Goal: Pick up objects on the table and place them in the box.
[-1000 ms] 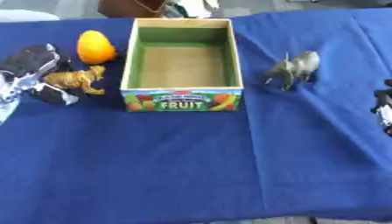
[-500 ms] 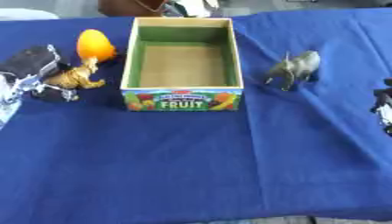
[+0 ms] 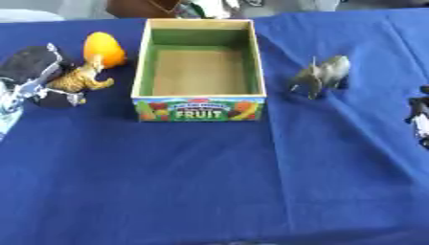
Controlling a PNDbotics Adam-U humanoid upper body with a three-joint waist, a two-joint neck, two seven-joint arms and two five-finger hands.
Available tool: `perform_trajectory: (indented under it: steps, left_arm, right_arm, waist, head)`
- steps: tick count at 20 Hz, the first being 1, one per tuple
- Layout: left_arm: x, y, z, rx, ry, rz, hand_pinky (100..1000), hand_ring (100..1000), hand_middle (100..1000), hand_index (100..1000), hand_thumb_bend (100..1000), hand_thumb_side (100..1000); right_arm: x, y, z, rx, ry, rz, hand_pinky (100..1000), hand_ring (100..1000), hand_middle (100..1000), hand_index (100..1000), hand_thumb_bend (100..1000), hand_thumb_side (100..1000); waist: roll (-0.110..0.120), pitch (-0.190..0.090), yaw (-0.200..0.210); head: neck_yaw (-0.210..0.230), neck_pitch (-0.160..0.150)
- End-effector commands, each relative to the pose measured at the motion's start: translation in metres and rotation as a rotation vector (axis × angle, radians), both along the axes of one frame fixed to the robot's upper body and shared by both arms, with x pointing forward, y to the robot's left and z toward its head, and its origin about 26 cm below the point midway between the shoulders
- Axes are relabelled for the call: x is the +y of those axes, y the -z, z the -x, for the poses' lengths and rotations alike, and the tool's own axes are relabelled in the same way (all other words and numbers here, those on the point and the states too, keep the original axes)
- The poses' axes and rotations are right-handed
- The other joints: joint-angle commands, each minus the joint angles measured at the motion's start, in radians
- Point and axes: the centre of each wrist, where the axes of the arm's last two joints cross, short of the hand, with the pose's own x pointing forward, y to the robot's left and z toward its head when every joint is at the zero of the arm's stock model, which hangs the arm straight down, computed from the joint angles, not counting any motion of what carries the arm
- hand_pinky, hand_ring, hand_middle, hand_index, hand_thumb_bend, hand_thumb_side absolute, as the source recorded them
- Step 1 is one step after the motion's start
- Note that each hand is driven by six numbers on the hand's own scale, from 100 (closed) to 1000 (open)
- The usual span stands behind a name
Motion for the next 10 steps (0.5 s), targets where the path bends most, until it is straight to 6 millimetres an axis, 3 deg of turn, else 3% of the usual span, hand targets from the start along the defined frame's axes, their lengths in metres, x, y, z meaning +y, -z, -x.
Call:
perform_trajectory:
  steps: [1,10]
  left_arm:
    - [0.007,-0.034,0.007,-0.079,-0.001,-0.019,504,216,100,220,207,173]
    - [-0.015,-0.09,0.017,-0.212,0.082,-0.05,511,220,100,224,224,177]
  right_arm:
    - [-0.003,-0.008,-0.001,-0.023,0.005,0.016,594,797,602,815,100,264]
    - [-0.004,-0.007,0.0,-0.017,0.005,0.021,594,797,602,815,100,260]
  waist:
    - [0.001,-0.017,-0.001]
    - [0.003,-0.027,0.001]
  head:
    - [-0.005,-0.013]
    - [-0.008,-0.009]
